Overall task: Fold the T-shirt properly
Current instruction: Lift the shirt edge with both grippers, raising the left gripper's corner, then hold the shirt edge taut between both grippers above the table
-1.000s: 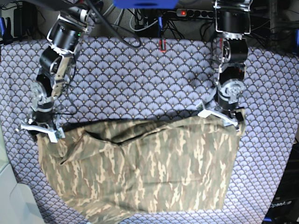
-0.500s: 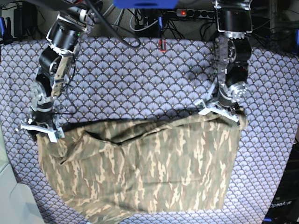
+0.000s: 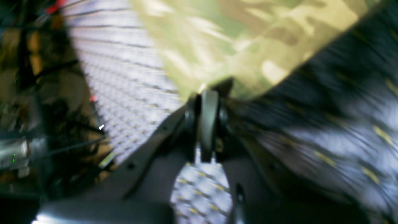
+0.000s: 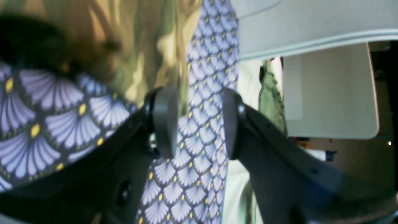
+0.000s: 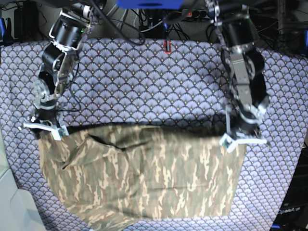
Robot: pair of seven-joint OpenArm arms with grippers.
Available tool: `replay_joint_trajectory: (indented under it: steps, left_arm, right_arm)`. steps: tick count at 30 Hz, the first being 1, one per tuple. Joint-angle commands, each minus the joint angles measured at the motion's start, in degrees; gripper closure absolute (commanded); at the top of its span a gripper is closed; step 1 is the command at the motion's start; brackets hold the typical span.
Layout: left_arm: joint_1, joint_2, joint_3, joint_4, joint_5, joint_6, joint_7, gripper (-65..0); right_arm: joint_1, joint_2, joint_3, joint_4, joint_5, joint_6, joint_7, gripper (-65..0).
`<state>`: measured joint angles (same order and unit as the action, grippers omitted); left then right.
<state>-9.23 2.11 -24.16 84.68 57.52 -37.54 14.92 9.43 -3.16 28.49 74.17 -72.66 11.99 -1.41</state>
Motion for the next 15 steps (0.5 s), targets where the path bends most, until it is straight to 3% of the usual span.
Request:
replay_joint_trajectory:
  steps: [1, 6, 15]
  left_arm:
    - [-2.2, 0.9, -1.2, -0.5, -0.2, 1.0, -0.5, -2.2]
    - [-4.3, 2.9, -3.0, -7.4, 1.9, 10.2, -0.8, -2.2]
    - [-9.8, 2.9, -3.0, -19.5, 1.9, 22.0, -0.7, -2.2]
  right_arm:
    - [1.5, 0.3, -0.1, 1.0, 0.3, -1.4, 1.0, -24.3]
    - [1.4, 0.3, 0.1, 0.9, 0.3, -1.4, 0.9, -24.3]
    - [0.6, 0.4, 0.0, 0.8, 0.3, -1.4, 1.2, -24.3]
